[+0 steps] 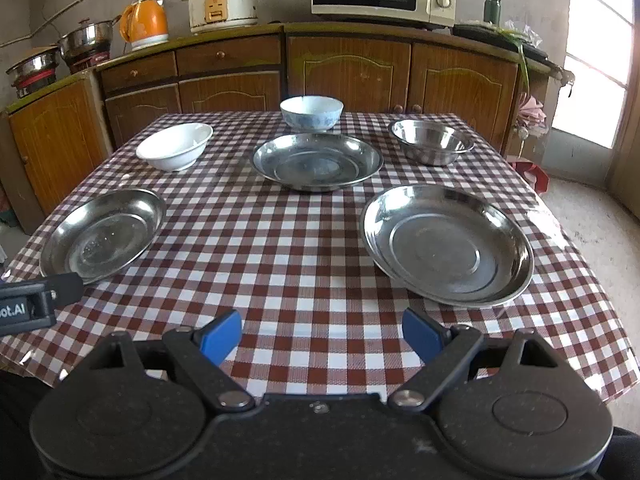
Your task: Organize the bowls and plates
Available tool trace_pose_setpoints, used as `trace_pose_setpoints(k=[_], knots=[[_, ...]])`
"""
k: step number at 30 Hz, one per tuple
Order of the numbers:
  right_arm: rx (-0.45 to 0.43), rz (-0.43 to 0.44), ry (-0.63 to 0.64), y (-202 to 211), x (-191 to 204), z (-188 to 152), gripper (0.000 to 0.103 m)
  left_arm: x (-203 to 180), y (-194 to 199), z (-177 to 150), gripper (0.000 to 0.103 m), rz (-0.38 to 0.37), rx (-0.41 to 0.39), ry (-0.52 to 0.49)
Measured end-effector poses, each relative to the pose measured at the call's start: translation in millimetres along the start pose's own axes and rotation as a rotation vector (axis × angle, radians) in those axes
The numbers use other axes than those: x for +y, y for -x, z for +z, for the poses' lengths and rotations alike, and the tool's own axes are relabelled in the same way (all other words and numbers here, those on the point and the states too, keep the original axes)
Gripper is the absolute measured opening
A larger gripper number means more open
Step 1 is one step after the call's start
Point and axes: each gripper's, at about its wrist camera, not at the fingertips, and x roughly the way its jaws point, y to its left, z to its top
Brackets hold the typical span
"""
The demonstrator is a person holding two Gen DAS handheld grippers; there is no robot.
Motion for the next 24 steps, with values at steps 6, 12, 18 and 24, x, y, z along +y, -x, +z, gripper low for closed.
trace_pose_setpoints(k=[6, 12, 18, 24], knots=[[-0.020, 0.002, -0.001, 7.2, -1.5, 0.9, 0.103, 0.9, 6.3, 1.9, 0.103, 0.009, -0.021, 0.000], [-0.038, -0.002, -0.001, 14.3, -1.7, 0.8, 0.103, -0.5, 13.9, 3.5, 0.103, 0.004, -0.040, -0.006], [-0.046, -0.004, -0.009, 19.3, -5.6, 1.7, 0.103, -1.0, 16.9, 4.5, 0.103, -0.004, -0.048, -0.011], [-0.046, -0.008, -0.018, 20.4, -7.9, 1.3, 0.103, -2.9, 17.7, 4.0, 0.103, -0.004, -0.050, -0.017]])
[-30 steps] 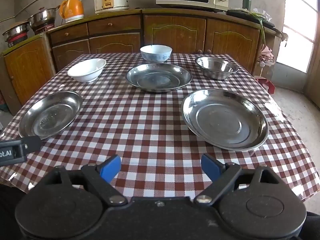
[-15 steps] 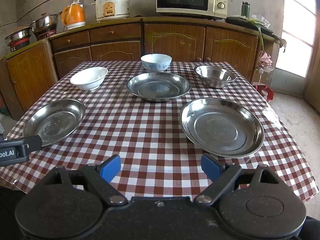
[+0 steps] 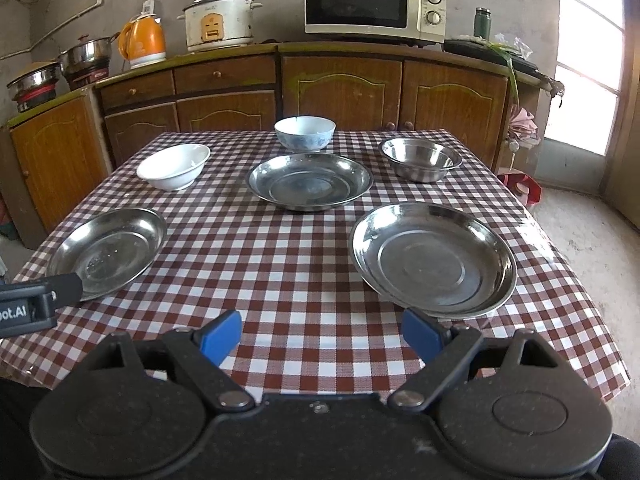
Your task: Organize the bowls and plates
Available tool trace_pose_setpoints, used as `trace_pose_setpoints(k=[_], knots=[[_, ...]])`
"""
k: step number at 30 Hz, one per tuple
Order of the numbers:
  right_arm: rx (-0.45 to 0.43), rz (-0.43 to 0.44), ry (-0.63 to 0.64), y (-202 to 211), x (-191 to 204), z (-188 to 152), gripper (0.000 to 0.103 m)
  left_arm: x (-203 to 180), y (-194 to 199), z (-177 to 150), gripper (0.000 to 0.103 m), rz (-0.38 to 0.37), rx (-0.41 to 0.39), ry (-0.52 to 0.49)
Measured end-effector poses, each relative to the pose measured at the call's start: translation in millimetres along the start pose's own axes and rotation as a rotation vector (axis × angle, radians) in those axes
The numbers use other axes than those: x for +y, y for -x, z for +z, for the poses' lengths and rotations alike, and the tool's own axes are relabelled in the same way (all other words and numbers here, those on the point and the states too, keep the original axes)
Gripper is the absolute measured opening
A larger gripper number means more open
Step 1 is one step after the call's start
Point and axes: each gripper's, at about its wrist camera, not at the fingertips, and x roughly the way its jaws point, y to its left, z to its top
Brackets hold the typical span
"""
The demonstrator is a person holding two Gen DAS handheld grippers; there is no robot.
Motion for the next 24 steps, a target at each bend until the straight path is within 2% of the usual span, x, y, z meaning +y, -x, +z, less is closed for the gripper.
trace_pose_setpoints(k=[24], knots=[[-0.002, -0.009, -0.007, 0.5, -4.5, -0.4, 0.103, -2.8, 2.0, 1.0, 0.103, -0.002, -0.010, -0.004]])
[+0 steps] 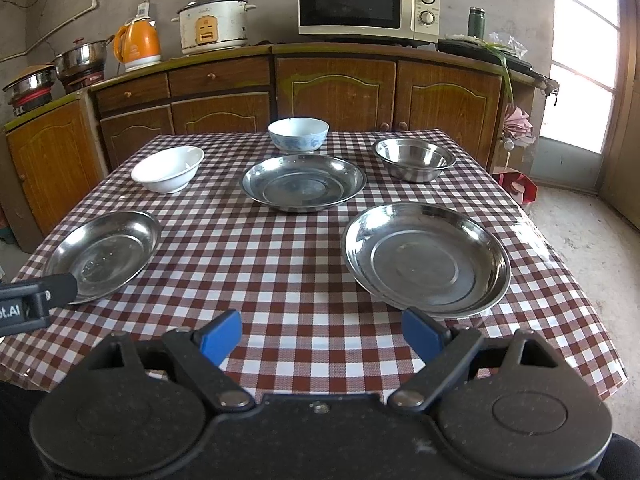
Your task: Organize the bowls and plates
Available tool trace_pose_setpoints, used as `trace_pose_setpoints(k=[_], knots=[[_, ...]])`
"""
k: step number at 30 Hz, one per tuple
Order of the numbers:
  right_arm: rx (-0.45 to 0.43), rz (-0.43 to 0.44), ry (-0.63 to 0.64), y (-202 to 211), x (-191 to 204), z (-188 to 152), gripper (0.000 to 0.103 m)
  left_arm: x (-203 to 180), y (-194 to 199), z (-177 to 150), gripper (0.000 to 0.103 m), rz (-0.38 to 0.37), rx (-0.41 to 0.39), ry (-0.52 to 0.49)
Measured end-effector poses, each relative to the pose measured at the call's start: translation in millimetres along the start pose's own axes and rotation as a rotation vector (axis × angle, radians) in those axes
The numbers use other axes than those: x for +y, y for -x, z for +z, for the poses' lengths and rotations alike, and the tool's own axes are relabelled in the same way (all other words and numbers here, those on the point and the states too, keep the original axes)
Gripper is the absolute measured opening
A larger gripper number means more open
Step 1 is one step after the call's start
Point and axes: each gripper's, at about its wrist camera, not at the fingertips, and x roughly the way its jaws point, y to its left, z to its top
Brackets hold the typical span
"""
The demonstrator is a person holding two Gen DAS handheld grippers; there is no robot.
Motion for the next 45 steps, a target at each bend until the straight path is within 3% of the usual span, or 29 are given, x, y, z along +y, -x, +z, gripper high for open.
trace_pose_setpoints(k=[45], knots=[[0.020, 0.003, 0.016, -9.6, 2.2, 2.1, 0.103, -5.2, -7.4, 4.8, 0.103, -0.004, -0.002, 0.000]])
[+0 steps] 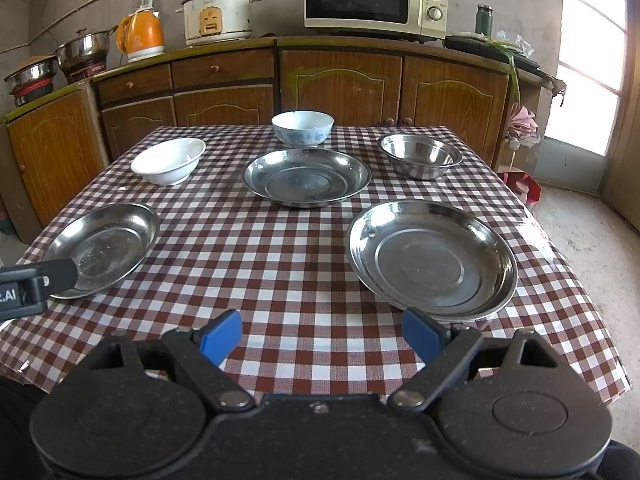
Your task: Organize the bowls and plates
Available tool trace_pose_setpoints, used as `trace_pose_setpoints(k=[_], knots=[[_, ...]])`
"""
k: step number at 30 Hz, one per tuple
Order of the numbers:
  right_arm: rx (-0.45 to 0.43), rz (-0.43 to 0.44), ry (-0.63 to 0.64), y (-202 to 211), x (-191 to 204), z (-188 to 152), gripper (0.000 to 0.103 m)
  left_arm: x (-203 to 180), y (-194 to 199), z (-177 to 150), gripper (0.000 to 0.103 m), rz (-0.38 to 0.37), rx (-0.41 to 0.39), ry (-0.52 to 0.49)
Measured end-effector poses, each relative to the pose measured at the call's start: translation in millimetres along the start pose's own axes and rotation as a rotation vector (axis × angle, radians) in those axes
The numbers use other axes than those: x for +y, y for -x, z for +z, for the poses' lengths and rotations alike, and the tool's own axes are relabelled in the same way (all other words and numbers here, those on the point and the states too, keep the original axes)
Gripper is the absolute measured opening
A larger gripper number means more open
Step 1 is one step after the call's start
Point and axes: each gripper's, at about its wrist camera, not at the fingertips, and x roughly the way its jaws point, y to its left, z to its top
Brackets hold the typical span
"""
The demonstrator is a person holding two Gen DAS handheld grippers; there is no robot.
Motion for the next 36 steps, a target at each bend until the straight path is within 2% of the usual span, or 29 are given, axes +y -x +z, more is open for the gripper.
trace_pose_setpoints(k=[18, 36], knots=[[0.029, -0.005, 0.006, -23.0, -3.2, 8.5, 0.103, -6.5, -18.0, 7.6, 0.103, -0.002, 0.019, -0.010], [0.008, -0.037, 0.014, -60.0, -17.1, 53.4, 0.103, -28.7, -57.0, 44.0, 0.103, -0.039, 0.017, -0.021]])
